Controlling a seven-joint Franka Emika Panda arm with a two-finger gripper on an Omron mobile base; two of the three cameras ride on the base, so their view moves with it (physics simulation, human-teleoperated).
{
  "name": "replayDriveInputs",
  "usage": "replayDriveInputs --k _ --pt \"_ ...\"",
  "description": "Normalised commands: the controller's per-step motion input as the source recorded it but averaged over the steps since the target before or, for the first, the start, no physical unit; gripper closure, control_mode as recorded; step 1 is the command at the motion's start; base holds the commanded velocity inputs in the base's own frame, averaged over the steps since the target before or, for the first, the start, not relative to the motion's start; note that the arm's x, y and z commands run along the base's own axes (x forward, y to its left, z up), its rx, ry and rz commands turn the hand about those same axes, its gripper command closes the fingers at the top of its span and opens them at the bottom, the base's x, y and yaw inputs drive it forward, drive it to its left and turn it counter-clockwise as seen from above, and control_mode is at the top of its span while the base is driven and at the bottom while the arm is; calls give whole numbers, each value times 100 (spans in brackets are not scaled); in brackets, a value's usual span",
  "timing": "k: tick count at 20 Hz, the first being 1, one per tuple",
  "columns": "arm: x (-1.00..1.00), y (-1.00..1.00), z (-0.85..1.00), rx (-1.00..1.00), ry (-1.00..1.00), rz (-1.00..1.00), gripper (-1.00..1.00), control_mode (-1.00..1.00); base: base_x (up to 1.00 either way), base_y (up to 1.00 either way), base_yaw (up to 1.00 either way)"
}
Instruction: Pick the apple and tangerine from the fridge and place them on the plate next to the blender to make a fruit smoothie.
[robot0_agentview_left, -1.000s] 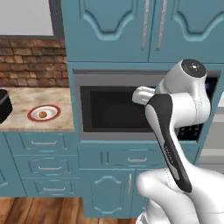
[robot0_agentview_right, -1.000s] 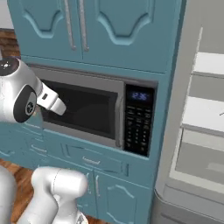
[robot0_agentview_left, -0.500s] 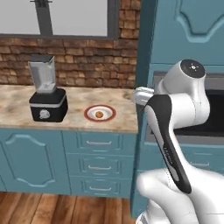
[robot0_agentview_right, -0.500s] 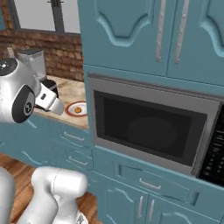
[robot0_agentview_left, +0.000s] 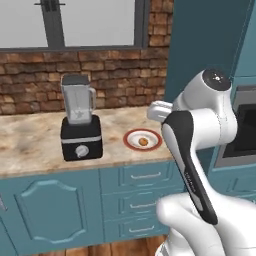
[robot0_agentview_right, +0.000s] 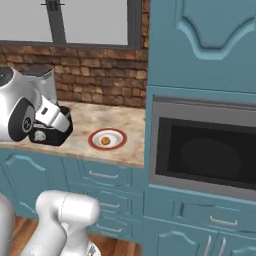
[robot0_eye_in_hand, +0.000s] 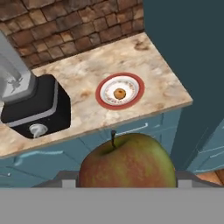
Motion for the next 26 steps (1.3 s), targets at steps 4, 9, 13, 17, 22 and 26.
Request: replayDriveInputs --k 4,9,13,17,22,26 --pt "0 0 0 0 0 0 100 100 29 18 -42" --pt "0 0 0 0 0 0 100 100 36 -2 -24" --pt "0 0 0 0 0 0 100 100 68 0 -10" --pt "0 0 0 0 0 0 100 100 51 0 0" --pt "3 -1 0 0 0 0 100 -100 26 0 0" --pt "34 -14 -33 0 25 0 100 -100 0 0 0"
